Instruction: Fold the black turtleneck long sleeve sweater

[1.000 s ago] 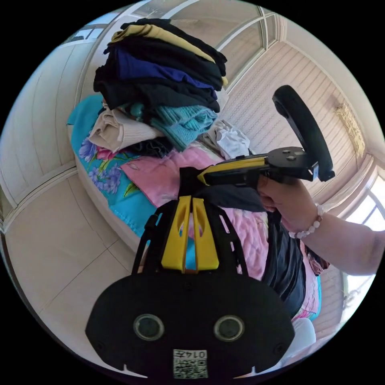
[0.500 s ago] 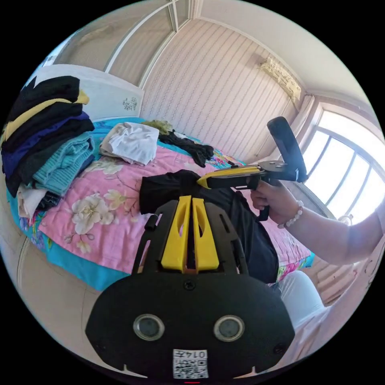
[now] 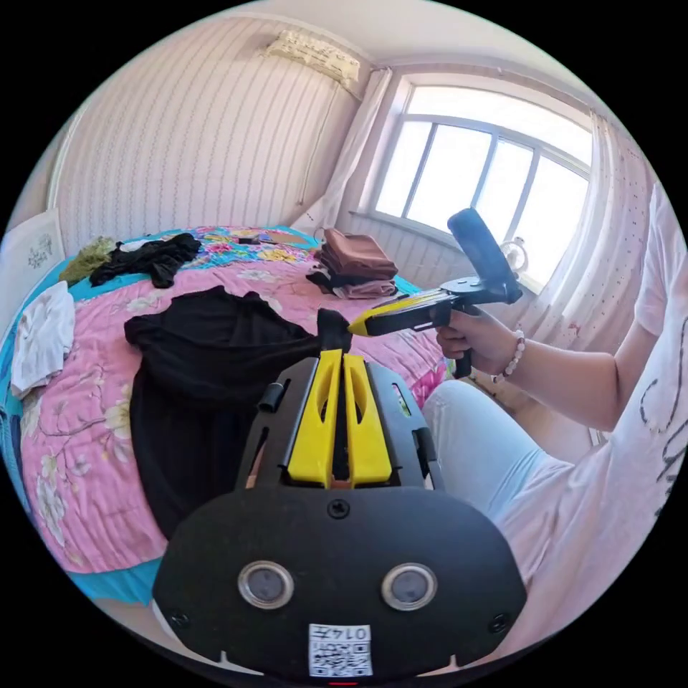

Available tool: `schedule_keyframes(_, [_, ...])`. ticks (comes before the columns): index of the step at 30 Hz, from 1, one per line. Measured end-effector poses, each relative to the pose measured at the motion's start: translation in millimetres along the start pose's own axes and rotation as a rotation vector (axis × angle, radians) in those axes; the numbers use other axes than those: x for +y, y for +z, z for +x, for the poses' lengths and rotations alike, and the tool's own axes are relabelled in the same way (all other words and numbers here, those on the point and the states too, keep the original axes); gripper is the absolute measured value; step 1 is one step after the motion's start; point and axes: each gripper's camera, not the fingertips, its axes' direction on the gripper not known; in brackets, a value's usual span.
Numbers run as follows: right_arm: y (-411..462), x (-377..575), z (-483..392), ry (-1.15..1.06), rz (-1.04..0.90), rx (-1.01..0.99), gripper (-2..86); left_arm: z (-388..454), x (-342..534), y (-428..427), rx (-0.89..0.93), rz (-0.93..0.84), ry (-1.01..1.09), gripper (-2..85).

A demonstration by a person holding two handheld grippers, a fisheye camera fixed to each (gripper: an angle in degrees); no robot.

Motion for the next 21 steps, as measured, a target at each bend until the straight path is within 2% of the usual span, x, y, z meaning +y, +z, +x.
schedule_keyframes(8, [-18, 35, 61, 0.12, -0.012, 0.015, -0.1, 32, -27, 56, 0.096, -0.096, 0.111, -0.9])
schedule_keyframes(15, [6, 43, 113, 0.157, -0.234, 0.027, 0.1, -7, -30, 92, 0.174, -0.241, 0.021, 2.5])
schedule_keyframes(17, [4, 34, 129, 0.171, -0.256, 0.068, 0.5, -28, -37, 82, 0.13, -0.235, 0.004, 3.7])
schedule_keyframes(21, [1, -32, 163, 0.104, -0.162, 0.086, 3.0, -105, -61, 56, -0.188, -0.171, -0.057, 4.2])
